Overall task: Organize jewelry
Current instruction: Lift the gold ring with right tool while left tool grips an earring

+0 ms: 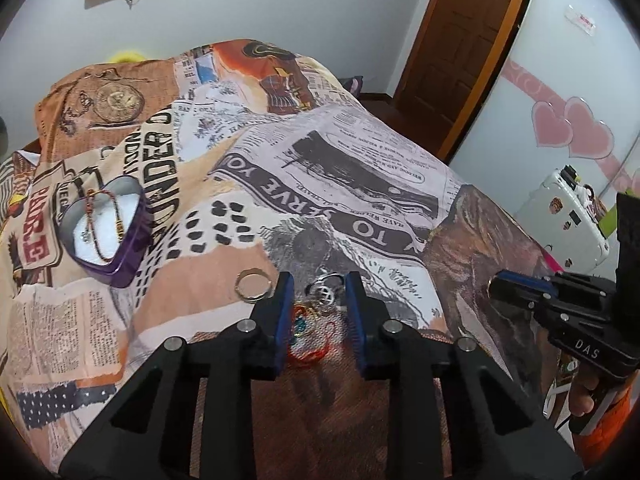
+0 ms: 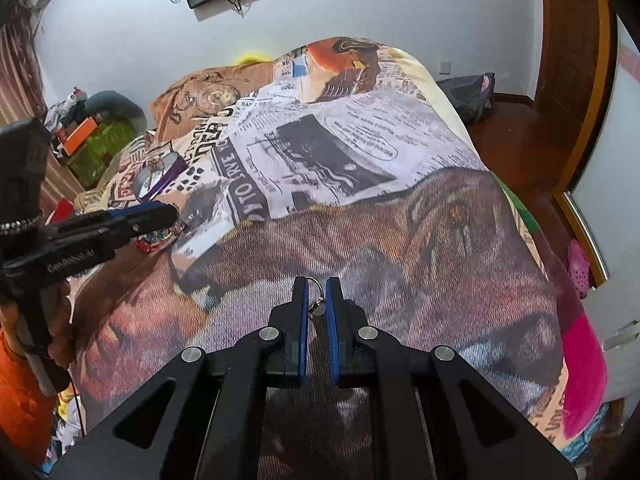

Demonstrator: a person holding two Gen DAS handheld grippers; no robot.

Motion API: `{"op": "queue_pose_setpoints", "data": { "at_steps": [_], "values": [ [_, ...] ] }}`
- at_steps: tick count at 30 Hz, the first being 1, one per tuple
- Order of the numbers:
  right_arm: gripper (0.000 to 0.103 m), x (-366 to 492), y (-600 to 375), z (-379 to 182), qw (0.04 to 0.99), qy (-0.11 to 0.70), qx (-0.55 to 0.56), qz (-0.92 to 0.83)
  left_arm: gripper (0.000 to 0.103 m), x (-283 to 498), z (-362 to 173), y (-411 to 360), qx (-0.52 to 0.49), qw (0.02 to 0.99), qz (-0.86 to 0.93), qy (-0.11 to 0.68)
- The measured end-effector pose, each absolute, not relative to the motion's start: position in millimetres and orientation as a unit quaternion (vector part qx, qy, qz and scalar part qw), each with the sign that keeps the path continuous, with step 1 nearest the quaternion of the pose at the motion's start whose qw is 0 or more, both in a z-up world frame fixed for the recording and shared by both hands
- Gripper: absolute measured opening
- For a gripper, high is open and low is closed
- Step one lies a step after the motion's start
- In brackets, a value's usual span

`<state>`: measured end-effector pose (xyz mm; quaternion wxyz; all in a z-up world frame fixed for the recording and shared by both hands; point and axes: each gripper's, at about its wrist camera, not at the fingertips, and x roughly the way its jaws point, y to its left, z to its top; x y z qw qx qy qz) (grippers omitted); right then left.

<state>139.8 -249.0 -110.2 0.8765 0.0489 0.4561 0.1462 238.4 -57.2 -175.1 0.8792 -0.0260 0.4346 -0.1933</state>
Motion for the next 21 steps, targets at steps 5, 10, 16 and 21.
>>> {"op": "queue_pose_setpoints", "data": {
  "at_steps": [5,10,16,21],
  "values": [
    [0.008,145,-249,-107,0.879,0.450,0.052,0.150,0.019,239,-177,-63,-0.016,0.878,-0.197,0.435],
    [0.008,147,-250,-102,0.882,0.442,0.055,0.151,0.019,237,-174,-63,-0.012,0.883,-0.195,0.427],
    [0.008,147,-248,-91,0.888,0.431,0.056,0.152,0.019,231,-156,-58,-0.025,0.892,-0.198,0.405],
    [0.008,147,-241,-73,0.897,0.410,0.054,0.155,0.019,222,-135,-47,-0.030,0.904,-0.193,0.380]
  ]
}}
